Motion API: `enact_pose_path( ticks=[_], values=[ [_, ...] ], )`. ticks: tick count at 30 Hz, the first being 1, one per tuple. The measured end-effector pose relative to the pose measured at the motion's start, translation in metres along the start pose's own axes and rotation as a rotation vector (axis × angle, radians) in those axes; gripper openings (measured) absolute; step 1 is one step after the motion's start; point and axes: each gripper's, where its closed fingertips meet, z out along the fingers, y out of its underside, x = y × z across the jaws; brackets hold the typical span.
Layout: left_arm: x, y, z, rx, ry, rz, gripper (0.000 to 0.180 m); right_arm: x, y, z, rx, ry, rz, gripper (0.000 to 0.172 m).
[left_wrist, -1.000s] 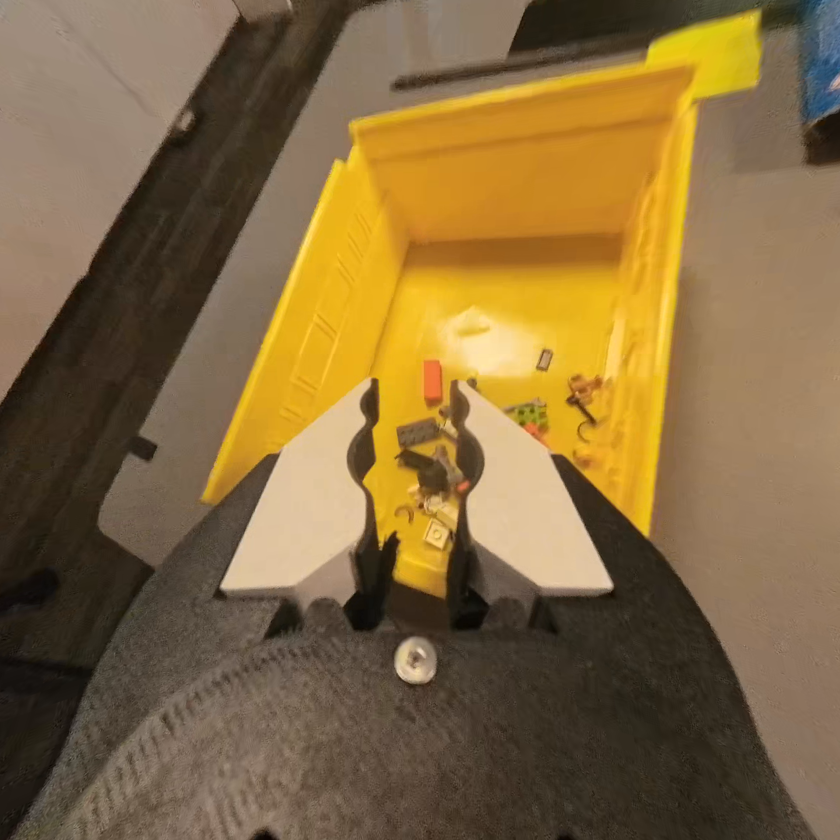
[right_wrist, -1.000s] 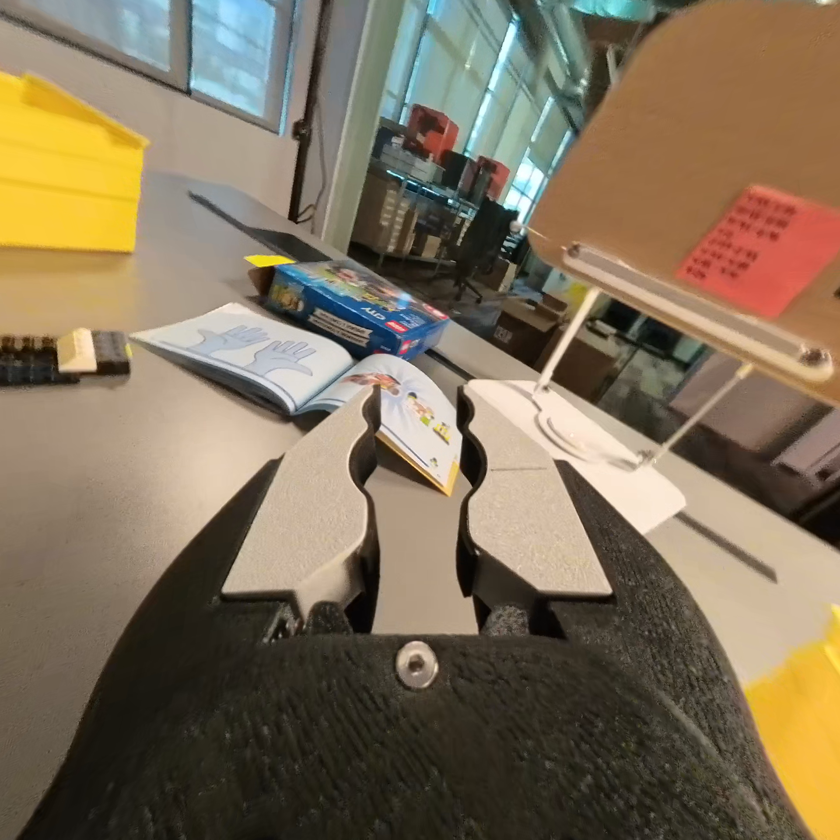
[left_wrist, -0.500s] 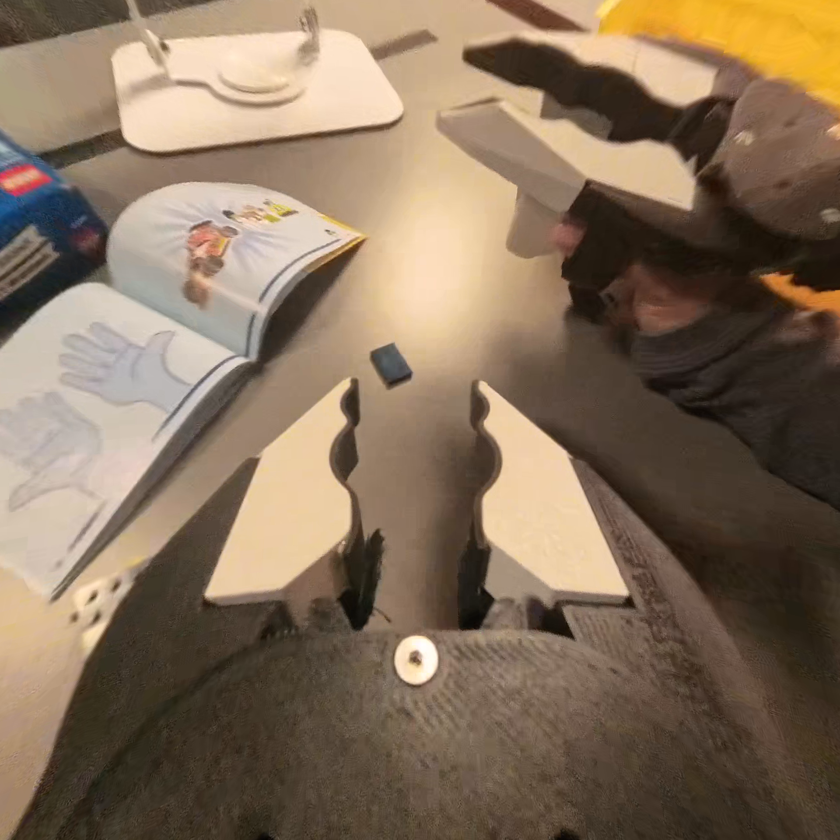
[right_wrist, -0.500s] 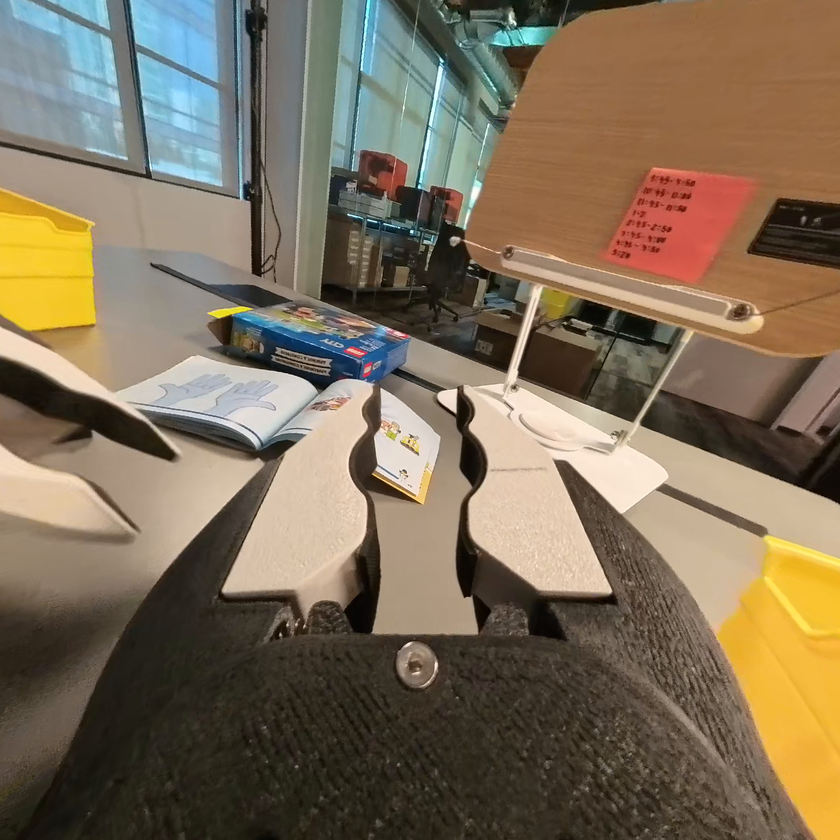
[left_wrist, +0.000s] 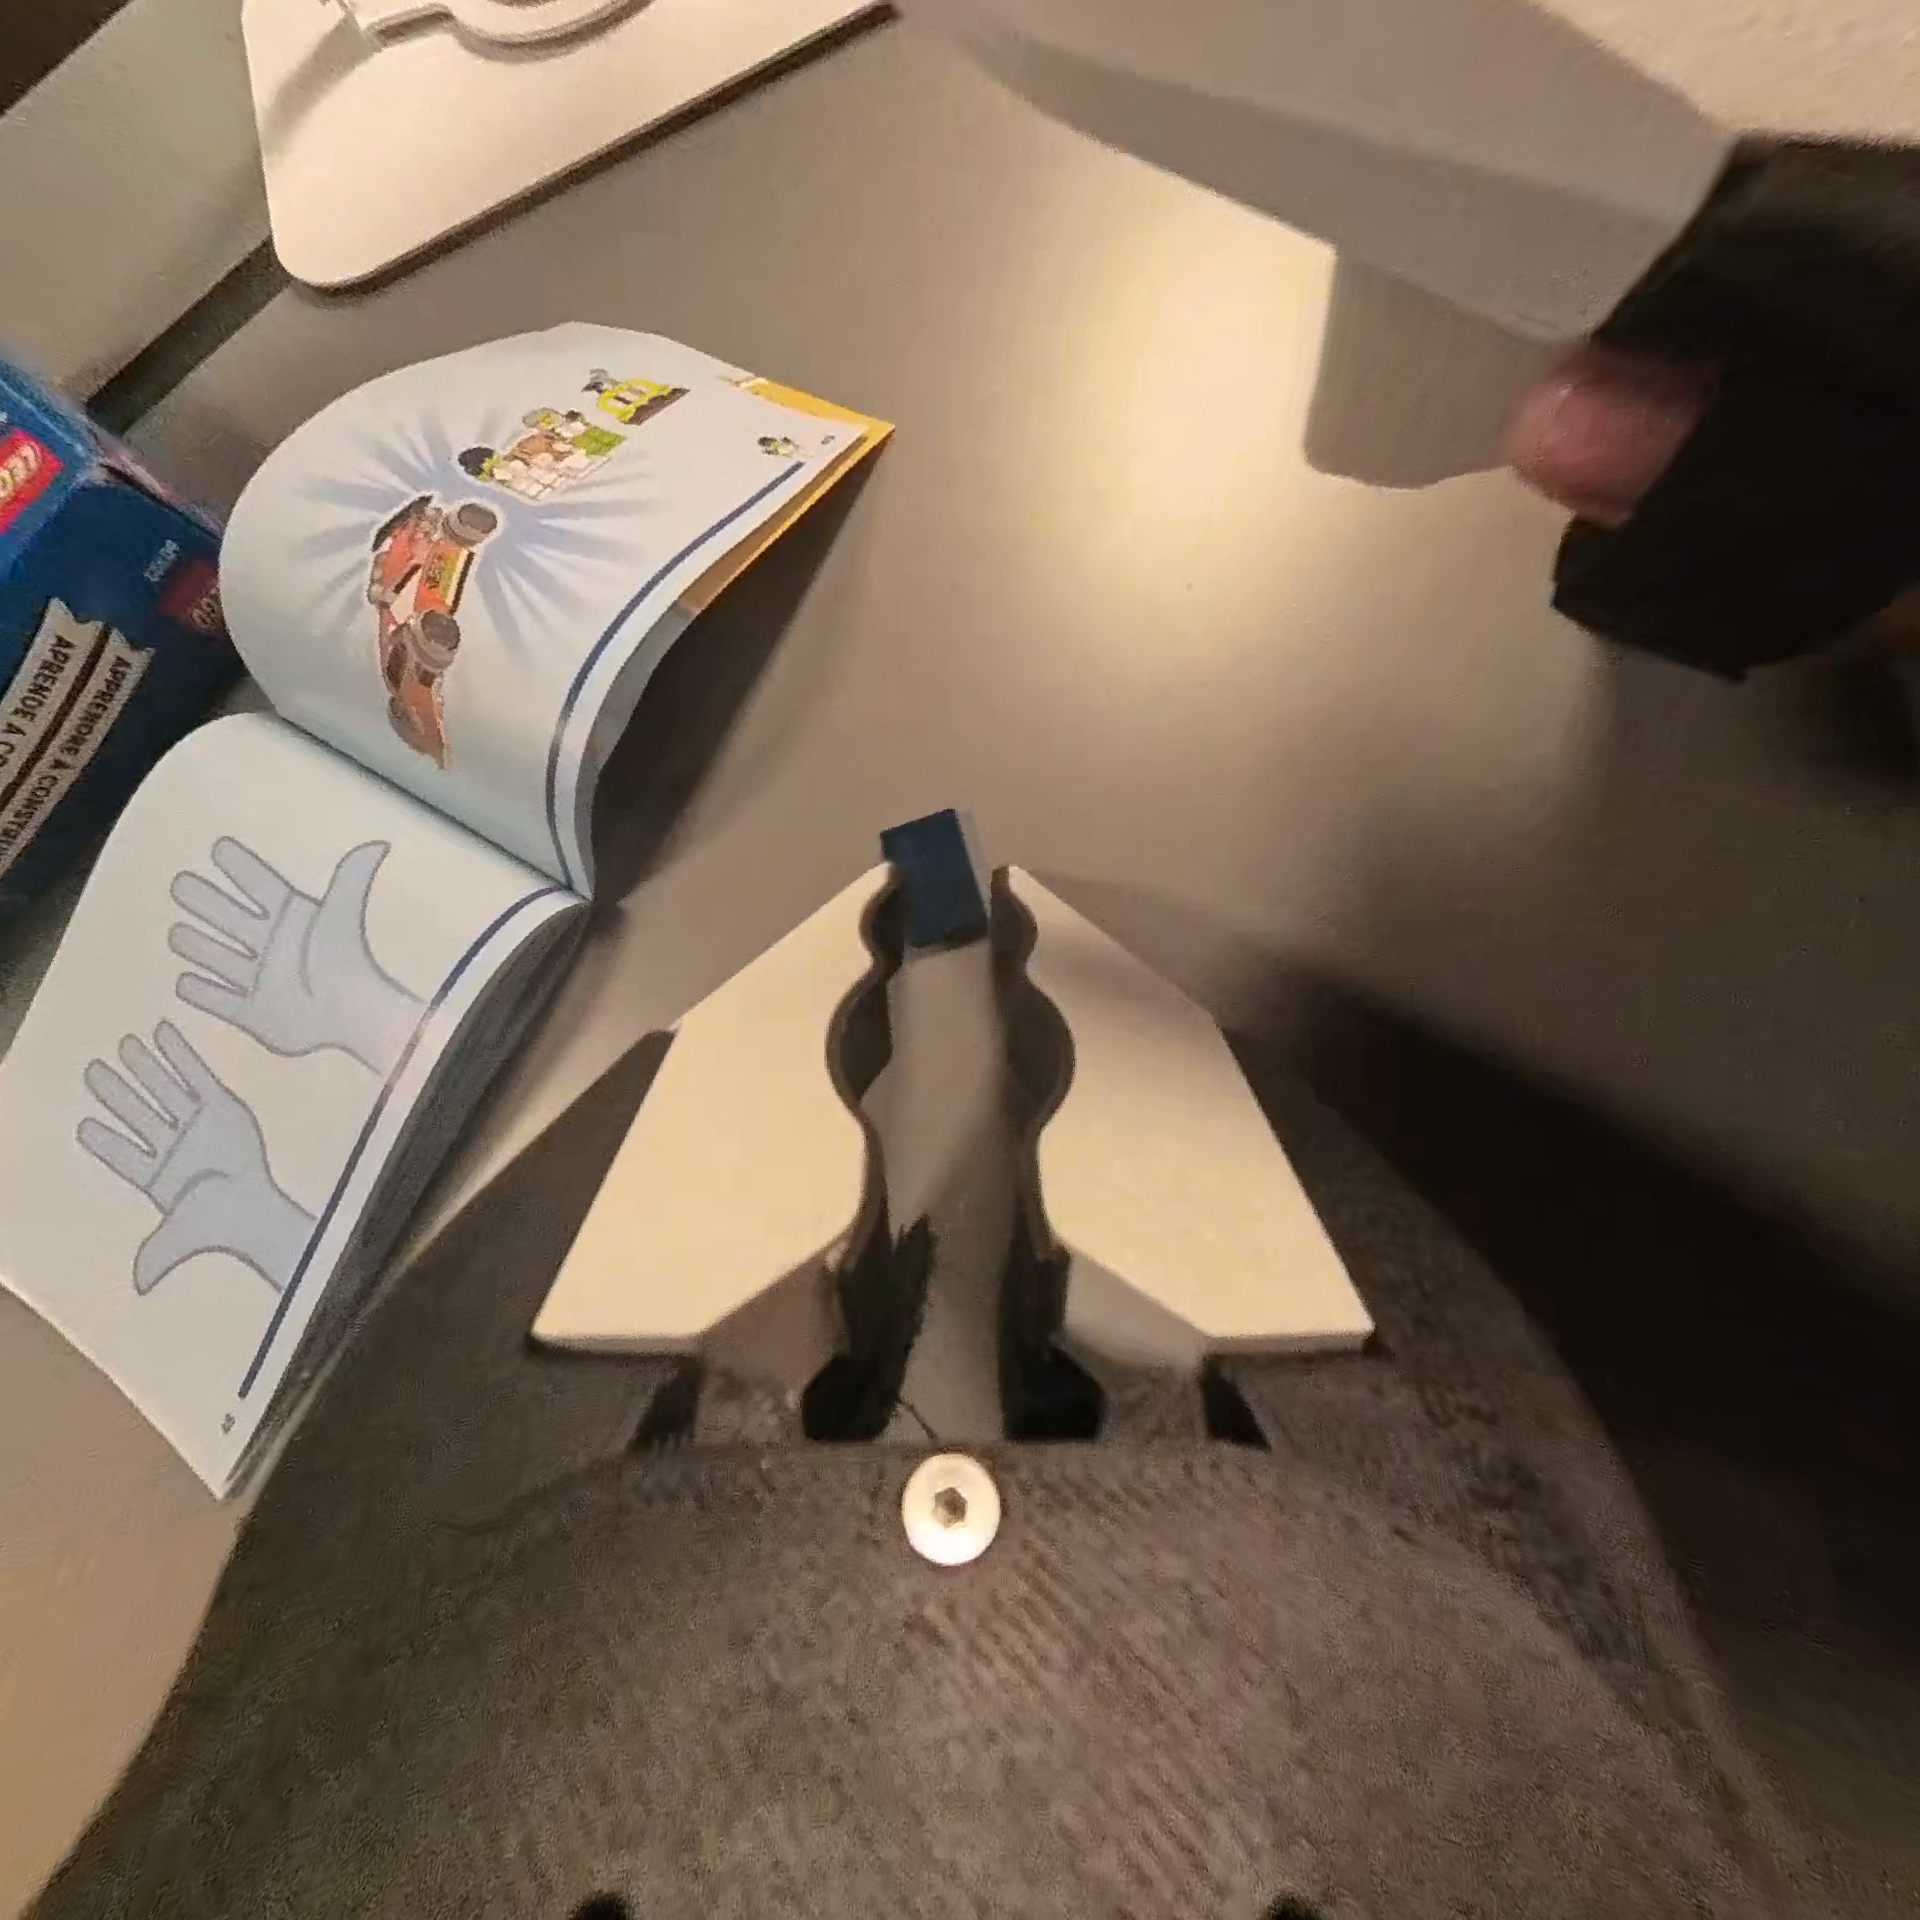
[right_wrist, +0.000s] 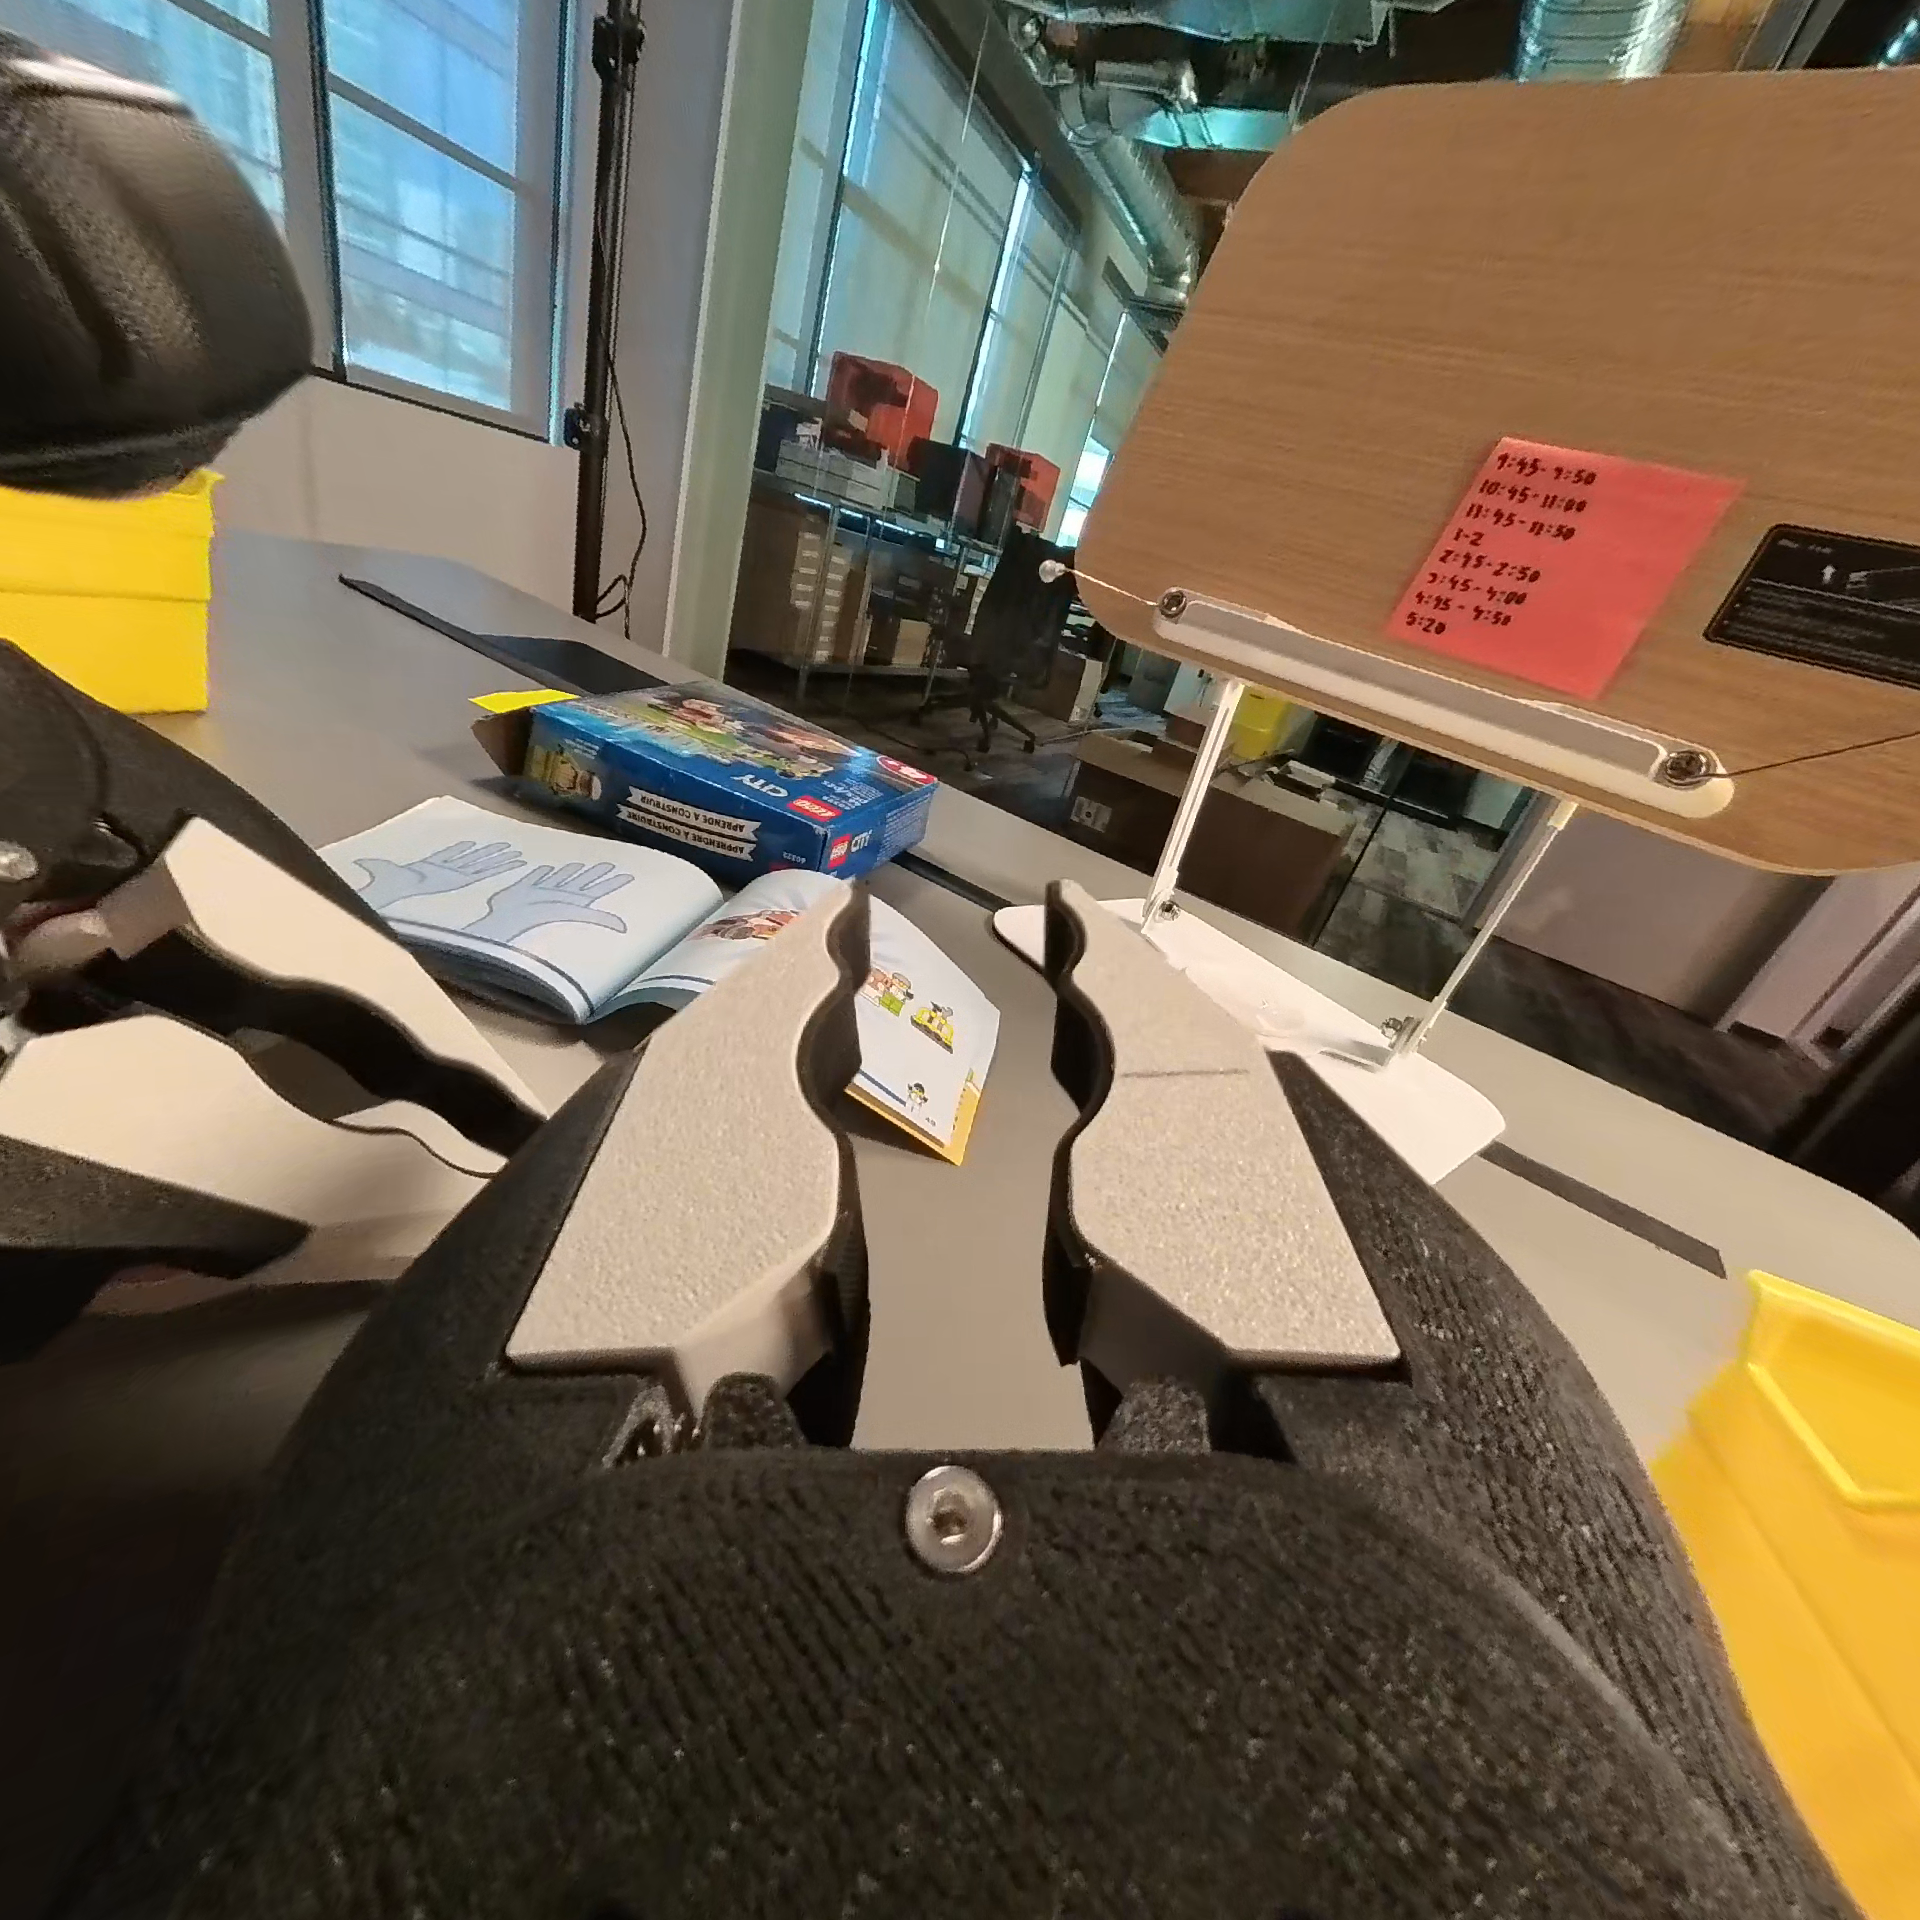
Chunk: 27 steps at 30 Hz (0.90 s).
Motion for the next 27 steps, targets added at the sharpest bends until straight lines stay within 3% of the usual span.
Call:
enact_pose_path(
  ticks=[5,12,17,20,22,24,27],
  values=[
    [-0.004,0.002,-0.002,0.011,0.017,-0.057,0.028,-0.001,0.0,0.0,-0.001,-0.004,-0.006,0.032],
    [0.002,0.0,0.0,0.034,0.126,-0.15,0.015,-0.005,0.0,0.001,-0.001,-0.016,-0.035,0.03],
    [-0.013,0.0,-0.011,0.055,0.097,-0.151,0.014,-0.006,0.0,0.001,-0.003,-0.022,-0.045,0.03],
    [-0.053,-0.026,-0.064,0.25,0.032,-0.247,0.015,-0.007,0.0,0.001,-0.001,-0.024,-0.046,0.03],
    [-0.101,-0.031,-0.119,0.38,-0.12,-0.286,0.014,-0.007,0.0,0.001,0.0,-0.025,-0.044,0.029],
    [-0.157,-0.012,-0.18,0.421,-0.349,-0.315,0.014,-0.007,0.0,0.001,-0.001,-0.029,-0.045,0.028],
    [-0.225,0.055,-0.253,0.306,-0.631,-0.404,0.014,-0.009,0.0,0.002,-0.002,-0.035,-0.059,0.028]
  ],
)
